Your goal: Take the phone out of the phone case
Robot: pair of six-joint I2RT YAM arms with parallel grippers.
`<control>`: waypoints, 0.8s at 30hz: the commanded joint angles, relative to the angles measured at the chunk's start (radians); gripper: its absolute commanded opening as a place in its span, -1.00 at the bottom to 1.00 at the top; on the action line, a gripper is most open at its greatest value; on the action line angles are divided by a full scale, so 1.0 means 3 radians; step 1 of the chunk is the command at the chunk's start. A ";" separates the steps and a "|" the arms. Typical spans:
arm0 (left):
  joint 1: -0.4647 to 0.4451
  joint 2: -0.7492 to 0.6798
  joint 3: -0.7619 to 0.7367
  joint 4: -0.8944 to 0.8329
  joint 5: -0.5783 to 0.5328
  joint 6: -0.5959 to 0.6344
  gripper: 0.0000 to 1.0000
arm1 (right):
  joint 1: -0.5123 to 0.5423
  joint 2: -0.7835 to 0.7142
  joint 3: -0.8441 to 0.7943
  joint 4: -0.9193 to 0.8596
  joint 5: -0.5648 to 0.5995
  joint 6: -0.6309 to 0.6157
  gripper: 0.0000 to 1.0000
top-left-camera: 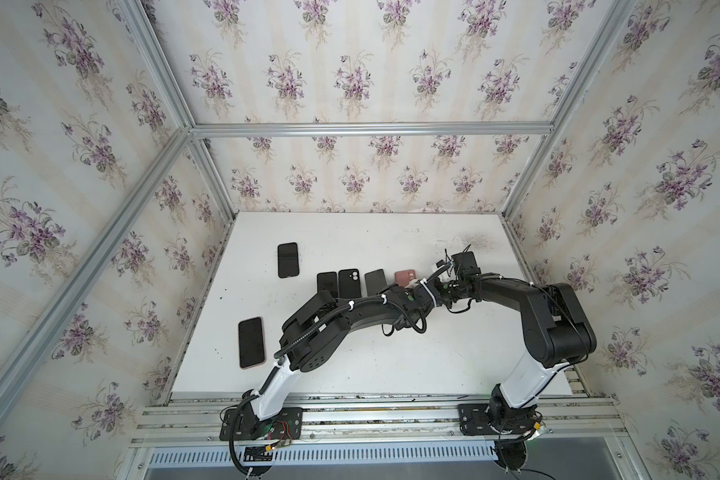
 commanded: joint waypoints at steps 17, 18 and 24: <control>0.0072 0.0119 -0.0041 -0.0062 0.0276 -0.0317 -0.11 | 0.0029 0.0186 0.0012 0.0211 -0.0112 0.0076 -1.00; 0.0086 0.0114 -0.0041 -0.0065 0.0276 -0.0322 -0.06 | 0.0040 0.0196 0.0012 0.0218 -0.0100 0.0081 -1.00; 0.0106 -0.0305 -0.0226 -0.0065 0.0342 -0.0477 0.47 | 0.0118 0.0283 -0.0010 0.0364 0.0016 0.0188 -1.00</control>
